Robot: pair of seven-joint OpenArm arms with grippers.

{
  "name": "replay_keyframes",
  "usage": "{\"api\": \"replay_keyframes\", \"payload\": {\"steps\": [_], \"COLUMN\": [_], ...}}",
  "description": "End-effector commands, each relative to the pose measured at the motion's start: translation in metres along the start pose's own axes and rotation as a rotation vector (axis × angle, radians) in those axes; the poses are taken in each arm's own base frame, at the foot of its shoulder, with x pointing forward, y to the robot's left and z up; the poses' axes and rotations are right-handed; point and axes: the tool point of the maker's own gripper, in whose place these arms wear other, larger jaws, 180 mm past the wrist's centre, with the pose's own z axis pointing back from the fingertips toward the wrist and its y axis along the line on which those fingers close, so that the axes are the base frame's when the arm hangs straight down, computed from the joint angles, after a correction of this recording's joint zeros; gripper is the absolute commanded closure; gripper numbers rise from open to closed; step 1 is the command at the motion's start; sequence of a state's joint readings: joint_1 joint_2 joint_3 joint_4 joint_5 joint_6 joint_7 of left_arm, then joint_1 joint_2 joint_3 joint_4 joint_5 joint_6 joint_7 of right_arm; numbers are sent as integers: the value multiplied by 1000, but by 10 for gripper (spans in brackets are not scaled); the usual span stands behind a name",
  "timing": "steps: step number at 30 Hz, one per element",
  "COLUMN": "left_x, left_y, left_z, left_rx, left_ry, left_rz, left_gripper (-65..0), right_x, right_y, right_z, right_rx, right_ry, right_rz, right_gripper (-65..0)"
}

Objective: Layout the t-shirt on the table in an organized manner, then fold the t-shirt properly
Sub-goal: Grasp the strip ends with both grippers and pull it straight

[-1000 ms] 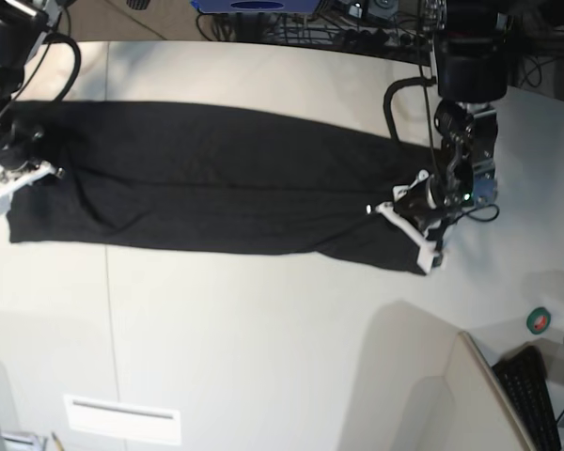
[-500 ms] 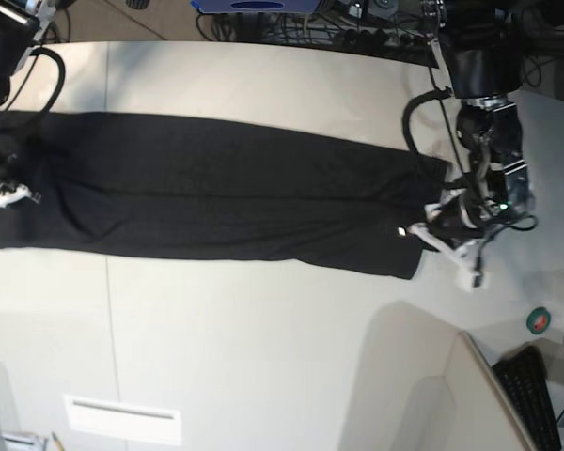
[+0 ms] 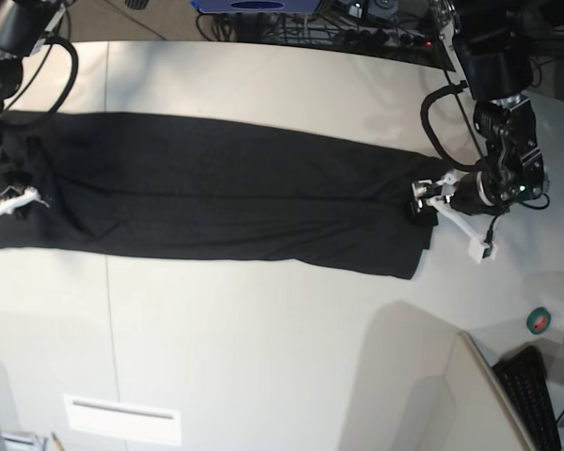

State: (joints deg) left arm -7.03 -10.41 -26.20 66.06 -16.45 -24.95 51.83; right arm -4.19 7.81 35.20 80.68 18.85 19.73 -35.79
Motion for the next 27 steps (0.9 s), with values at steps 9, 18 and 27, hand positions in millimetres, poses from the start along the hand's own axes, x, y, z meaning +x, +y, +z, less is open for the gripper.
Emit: {"api": "replay_keyframes", "payload": {"steps": [9,18,27], "left_x": [8,-13,17], "left_y": [0,-10,35], "left_z": [-18,-29,-3], "left_rx": [-31,-52,35], "left_ry": [-62,12,-135], "left_rz": [57,19,42], "left_gripper": [-632,-76,0], "right_x": [17,18,17], "right_y": [-3,-3,-3], "right_z": [5,4,4], "right_rx": [-5,-3,-4], "right_ry": [-52,-55,-52], "right_rz": [14,13,14], "right_gripper": [0,0,0]}}
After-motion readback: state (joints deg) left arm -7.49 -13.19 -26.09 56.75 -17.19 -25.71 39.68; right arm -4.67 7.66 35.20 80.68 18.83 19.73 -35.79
